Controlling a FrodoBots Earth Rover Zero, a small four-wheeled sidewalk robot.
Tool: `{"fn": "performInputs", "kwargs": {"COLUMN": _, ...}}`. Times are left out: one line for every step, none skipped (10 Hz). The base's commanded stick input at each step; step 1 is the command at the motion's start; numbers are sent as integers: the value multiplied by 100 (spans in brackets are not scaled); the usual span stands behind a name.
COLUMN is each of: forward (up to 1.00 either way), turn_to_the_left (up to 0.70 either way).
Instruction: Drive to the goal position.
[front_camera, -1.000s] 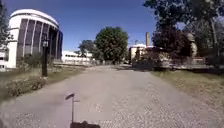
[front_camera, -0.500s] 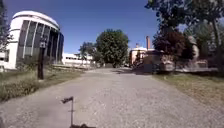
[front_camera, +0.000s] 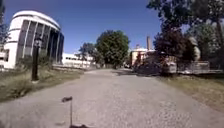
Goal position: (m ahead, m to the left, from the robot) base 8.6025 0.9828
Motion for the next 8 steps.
{"fn": "performInputs", "kwargs": {"forward": 60, "turn_to_the_left": 0}}
{"fn": "performInputs", "kwargs": {"forward": 60, "turn_to_the_left": 0}}
{"fn": "performInputs", "kwargs": {"forward": 60, "turn_to_the_left": 0}}
{"fn": "performInputs", "kwargs": {"forward": 60, "turn_to_the_left": 0}}
{"fn": "performInputs", "kwargs": {"forward": 60, "turn_to_the_left": 0}}
{"fn": "performInputs", "kwargs": {"forward": 60, "turn_to_the_left": 0}}
{"fn": "performInputs", "kwargs": {"forward": 60, "turn_to_the_left": 0}}
{"fn": "performInputs", "kwargs": {"forward": 60, "turn_to_the_left": 0}}
